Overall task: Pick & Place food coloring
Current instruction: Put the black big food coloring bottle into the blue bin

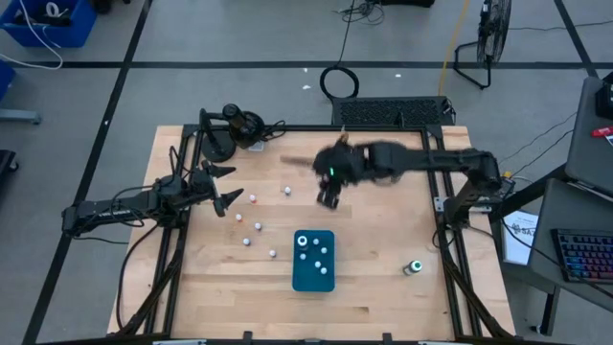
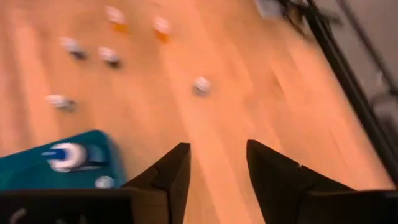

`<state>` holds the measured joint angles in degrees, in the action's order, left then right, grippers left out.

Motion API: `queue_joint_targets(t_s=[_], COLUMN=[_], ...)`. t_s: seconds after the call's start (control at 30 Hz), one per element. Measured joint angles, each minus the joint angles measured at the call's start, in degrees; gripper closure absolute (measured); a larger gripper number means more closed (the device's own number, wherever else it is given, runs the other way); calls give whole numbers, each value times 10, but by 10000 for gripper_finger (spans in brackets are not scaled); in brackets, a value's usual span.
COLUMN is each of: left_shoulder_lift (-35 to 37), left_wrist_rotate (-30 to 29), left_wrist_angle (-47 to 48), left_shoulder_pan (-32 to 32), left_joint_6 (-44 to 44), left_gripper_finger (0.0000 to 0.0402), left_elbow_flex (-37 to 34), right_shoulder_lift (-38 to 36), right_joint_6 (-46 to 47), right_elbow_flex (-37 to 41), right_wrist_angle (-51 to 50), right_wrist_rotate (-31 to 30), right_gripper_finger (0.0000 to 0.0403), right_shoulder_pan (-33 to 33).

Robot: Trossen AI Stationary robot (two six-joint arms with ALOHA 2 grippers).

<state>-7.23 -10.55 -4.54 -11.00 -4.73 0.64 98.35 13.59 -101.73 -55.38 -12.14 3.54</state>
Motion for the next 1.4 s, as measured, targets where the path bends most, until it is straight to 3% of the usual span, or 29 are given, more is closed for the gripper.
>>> queue_joint_targets(t_s=[0.23,0.4,0.67,0.9,1.4], left_shoulder_lift=[0,0,0,0,0], left_wrist_rotate=[0,0,0,0,0], left_wrist_angle=[0,0,0,0,0], left_shoulder_pan=[0,0,0,0,0], left_joint_6=[0,0,0,0,0], left_gripper_finger=[11,11,11,11,11], left_elbow_flex=[0,0,0,0,0], right_shoulder_lift=[11,10,20,33,147], right_joint_6=[39,28,-7,-6,-36], right_elbow_flex=[2,45,125,140,141], right_wrist_angle=[-87,-41,19,30,29], right_wrist_rotate=[18,20,78,74,64], right_gripper_finger=[189,161,154,154,154], right_shoulder_pan=[134,173,175,170,167])
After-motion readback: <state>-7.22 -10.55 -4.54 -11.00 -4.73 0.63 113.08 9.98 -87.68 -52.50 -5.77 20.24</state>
